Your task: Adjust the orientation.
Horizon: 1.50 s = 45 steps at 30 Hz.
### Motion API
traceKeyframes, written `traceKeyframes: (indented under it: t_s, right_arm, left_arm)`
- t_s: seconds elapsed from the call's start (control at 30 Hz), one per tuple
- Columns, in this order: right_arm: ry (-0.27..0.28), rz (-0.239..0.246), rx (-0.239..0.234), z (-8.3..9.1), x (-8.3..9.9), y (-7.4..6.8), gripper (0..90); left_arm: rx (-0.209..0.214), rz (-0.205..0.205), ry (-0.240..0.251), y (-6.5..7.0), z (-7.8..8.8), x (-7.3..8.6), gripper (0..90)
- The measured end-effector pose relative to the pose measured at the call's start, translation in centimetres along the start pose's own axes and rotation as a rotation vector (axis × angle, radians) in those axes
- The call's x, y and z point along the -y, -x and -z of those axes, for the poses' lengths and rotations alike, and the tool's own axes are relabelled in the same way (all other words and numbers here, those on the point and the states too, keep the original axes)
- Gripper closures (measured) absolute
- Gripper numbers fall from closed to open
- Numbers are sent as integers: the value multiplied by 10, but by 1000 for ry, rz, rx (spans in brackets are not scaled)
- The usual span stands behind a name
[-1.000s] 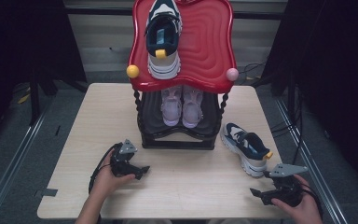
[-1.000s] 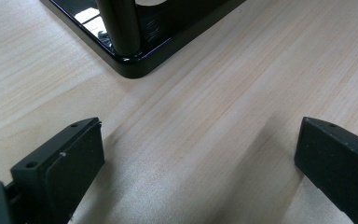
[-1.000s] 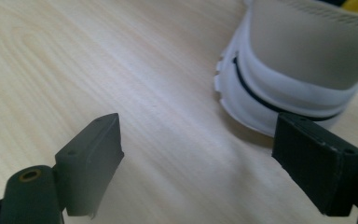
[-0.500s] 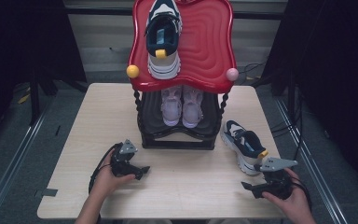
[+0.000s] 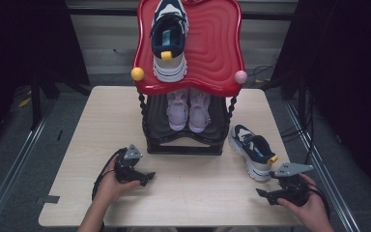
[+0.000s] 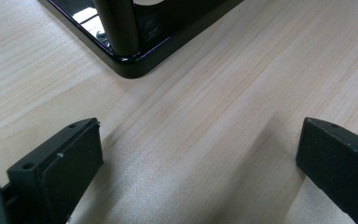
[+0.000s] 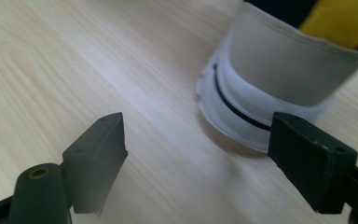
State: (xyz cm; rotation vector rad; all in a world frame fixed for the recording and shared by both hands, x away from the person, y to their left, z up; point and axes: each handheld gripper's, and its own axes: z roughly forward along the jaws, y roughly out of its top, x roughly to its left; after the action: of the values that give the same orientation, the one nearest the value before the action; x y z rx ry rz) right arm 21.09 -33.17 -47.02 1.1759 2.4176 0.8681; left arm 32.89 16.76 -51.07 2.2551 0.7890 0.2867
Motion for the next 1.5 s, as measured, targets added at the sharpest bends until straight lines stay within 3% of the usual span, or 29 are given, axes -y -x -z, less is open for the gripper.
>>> traceKeyframes:
  t_s: [0.27,0.37,0.83,0.97,1.23,1.37,1.5]
  right_arm:
    - [10,-33,38,-7,-6,13,174]
    - [23,-46,1,-11,-11,13,176]
    - [8,54,-49,-30,-39,-6,180]
    - [24,58,-53,-20,-42,-2,193]
    - [36,106,8,2,-71,12,193]
    - [53,122,29,3,-88,15,207]
    - [50,153,0,-6,-102,17,275]
  left_arm:
    - [-1,-8,2,0,-1,-1,0]
    - [-1,-7,3,0,-1,-1,0]
    - [-1,-7,3,0,-1,-1,0]
    - [-1,-7,3,0,-1,-1,0]
    - [-1,-7,2,0,-1,-1,0]
    - [-1,-8,2,0,-1,-1,0]
    - [-1,-8,2,0,-1,-1,0]
